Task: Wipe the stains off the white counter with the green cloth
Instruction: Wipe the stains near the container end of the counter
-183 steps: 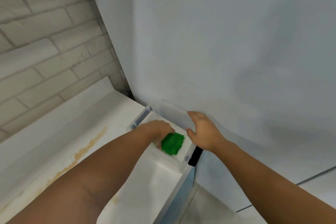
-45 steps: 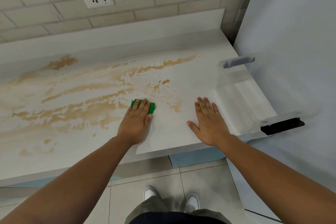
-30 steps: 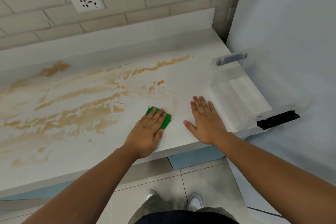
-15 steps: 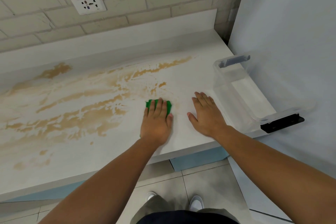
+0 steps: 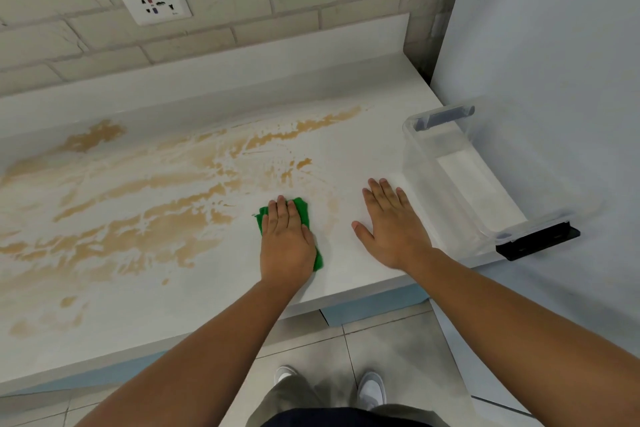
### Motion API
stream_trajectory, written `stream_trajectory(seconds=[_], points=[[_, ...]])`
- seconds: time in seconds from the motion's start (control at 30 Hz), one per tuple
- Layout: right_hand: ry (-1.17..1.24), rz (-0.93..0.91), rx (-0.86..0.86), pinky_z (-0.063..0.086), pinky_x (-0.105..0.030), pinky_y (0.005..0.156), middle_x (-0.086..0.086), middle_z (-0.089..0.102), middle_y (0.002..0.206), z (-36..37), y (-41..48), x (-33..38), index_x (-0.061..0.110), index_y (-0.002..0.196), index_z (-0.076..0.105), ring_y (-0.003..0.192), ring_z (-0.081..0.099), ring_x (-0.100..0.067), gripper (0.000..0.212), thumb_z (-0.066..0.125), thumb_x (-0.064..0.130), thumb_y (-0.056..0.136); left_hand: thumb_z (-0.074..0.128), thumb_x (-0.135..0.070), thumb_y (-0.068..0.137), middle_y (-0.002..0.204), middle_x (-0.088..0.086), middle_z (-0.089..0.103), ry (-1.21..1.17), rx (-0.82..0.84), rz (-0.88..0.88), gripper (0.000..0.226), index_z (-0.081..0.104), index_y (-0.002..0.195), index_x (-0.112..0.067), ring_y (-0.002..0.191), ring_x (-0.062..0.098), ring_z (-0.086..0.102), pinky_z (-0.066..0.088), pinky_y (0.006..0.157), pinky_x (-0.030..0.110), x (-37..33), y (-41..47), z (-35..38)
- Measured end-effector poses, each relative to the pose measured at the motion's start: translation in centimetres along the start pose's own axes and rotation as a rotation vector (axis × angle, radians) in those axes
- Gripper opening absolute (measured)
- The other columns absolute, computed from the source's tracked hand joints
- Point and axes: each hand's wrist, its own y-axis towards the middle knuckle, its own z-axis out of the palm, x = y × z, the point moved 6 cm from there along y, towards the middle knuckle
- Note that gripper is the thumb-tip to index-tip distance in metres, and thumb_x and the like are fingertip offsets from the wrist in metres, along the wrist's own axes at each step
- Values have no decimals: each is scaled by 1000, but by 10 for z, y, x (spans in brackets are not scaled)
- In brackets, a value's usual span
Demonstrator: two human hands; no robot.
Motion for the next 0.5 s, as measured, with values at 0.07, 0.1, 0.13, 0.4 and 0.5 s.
stream_trajectory(seconds=[0.07,0.1,0.13,0.4,0.5], points=[[5,1,-3,-1,-42,123,-6,-5,165,0,0,0,12,157,5,151,-10,-21,76,19,58,98,23,-33,103,163,12,-4,0,6,19,62,5,154,-4,150,26,-7,-7,122,37,-7,11,1],[9,0,-2,-1,-42,123,-6,-5,165,-1,0,0,12,157,6,151,-10,-21,76,19,58,98,21,-36,103,163,11,-5,6,11,37,63,4,155,-5,150,26,-8,-7,122,37,-12,17,1],[7,-2,0,0,-42,123,-6,-4,165,0,0,0,11,157,6,151,-10,-21,76,19,58,98,19,-37,103,163,11,-4,7,15,63,62,3,155,-6,150,25,-8,-6,122,38,-18,22,3],[18,-20,-20,3,-43,123,-7,-1,165,2,1,-1,11,157,9,151,-6,-22,83,7,63,92,30,-31,104,162,4,15,-31,43,484,52,26,153,-13,151,18,5,6,123,37,-17,7,2],[12,-22,-20,3,-43,123,-6,-2,165,2,1,-2,12,157,9,151,-8,-21,81,11,63,94,32,-31,103,160,-1,19,-60,14,479,51,31,152,-15,149,10,5,3,122,27,11,-3,-10]])
